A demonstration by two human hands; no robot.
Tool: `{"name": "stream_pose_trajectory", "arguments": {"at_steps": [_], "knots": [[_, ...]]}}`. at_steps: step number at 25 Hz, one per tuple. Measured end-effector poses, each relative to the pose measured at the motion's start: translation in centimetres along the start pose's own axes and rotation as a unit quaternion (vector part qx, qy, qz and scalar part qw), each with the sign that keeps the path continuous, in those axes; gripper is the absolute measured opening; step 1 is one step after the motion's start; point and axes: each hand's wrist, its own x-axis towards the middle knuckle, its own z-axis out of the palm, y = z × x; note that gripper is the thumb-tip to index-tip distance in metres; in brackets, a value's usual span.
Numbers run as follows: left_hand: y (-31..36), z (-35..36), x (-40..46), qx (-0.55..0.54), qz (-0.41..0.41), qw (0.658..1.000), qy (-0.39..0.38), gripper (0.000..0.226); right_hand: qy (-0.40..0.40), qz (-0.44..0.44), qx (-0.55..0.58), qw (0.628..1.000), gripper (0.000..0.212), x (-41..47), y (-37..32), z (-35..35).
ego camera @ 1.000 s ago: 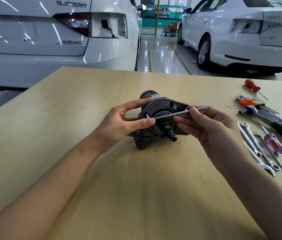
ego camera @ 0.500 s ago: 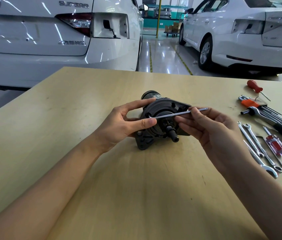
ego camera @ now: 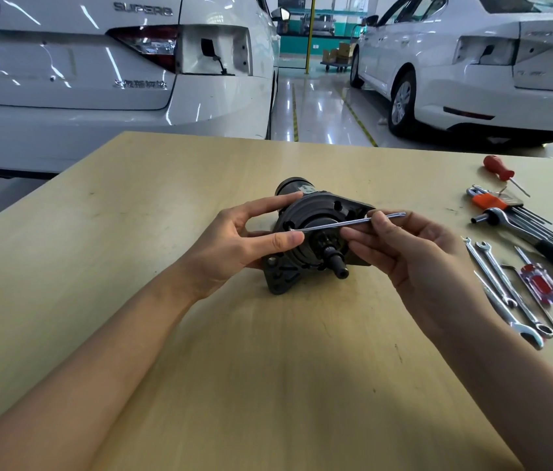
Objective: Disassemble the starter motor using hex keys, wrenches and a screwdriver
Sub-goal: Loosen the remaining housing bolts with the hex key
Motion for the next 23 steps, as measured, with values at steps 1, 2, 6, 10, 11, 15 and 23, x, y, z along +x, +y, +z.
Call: {"name": "stream_pose_trajectory", "arguments": {"at_steps": [1,2,6,10,11,15,23], "knots": [[0.0,0.0,0.0,0.001,0.001,1.000,-0.002,0.062,0.001,-0.003,0.001,1.000,0.006,0.0,0.0,0.0],[0.0,-0.1,0.0,0.003,0.001,1.000,-0.004,0.061,0.002,-0.008,-0.001,1.000,0.006,0.0,0.0,0.0],[0.1,0.2,-0.3,0.020,0.019,0.999,0.022,0.057,0.006,-0.029,-0.022,0.999,0.007,-0.1,0.1,0.2],[-0.1,0.7,-0.2,0.037,0.041,0.996,0.065,0.051,0.008,-0.040,-0.033,0.999,0.008,0.0,-0.1,0.5],[-0.2,0.7,-0.2,0.043,0.045,0.996,0.070,0.050,0.008,-0.055,-0.045,0.997,0.008,0.1,-0.2,0.8],[0.0,0.8,-0.3,0.048,0.055,0.995,0.073,0.046,0.005,-0.099,-0.085,0.991,0.006,0.3,-0.9,1.8],[-0.1,0.8,-0.2,0.062,0.076,0.992,0.078,0.040,-0.042,-0.161,-0.221,0.961,0.006,1.7,-2.9,4.0]]}}
